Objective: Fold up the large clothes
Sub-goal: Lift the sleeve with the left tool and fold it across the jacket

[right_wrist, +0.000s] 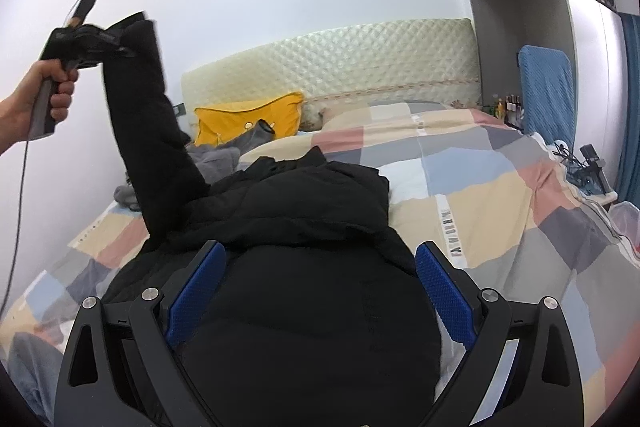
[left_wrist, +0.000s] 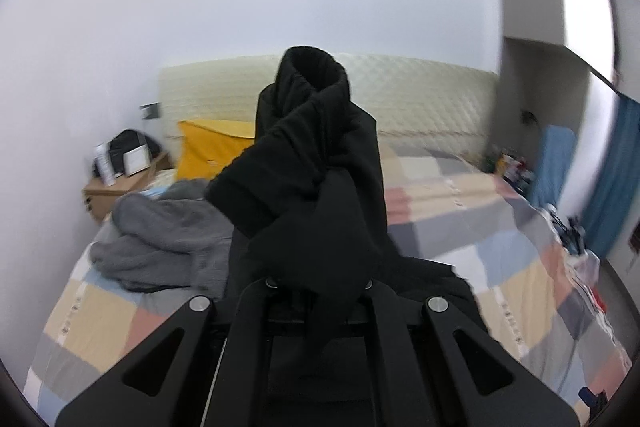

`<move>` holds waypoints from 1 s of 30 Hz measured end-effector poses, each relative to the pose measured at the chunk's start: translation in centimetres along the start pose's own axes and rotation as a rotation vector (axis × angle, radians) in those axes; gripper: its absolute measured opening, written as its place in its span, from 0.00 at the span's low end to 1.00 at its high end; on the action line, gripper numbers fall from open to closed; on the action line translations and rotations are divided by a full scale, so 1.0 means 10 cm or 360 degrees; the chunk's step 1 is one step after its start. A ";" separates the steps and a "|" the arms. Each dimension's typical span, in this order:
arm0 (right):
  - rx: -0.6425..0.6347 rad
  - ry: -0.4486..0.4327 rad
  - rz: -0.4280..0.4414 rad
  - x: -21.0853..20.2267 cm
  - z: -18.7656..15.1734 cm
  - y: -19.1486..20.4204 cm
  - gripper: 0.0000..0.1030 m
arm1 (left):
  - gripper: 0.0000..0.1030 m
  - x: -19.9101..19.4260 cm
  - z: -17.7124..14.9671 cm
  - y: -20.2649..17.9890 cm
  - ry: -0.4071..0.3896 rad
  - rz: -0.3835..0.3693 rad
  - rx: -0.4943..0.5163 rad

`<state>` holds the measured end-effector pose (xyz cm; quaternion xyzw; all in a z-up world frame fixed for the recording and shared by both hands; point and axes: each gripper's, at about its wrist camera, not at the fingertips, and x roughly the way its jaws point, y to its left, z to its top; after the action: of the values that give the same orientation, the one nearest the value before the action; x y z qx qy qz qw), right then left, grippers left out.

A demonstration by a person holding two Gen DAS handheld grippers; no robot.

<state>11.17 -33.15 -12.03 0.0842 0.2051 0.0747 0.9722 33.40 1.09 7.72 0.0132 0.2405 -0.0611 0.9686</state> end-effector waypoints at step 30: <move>0.0234 0.0049 -0.0153 0.21 -0.05 -0.62 0.93 | 0.05 1.90 -2.17 -2.47 0.0568 -0.0203 0.0382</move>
<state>13.58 -38.70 -14.48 0.1443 0.2287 0.0140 0.9626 36.95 -24.31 -20.26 0.1238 0.3993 -0.1470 0.8964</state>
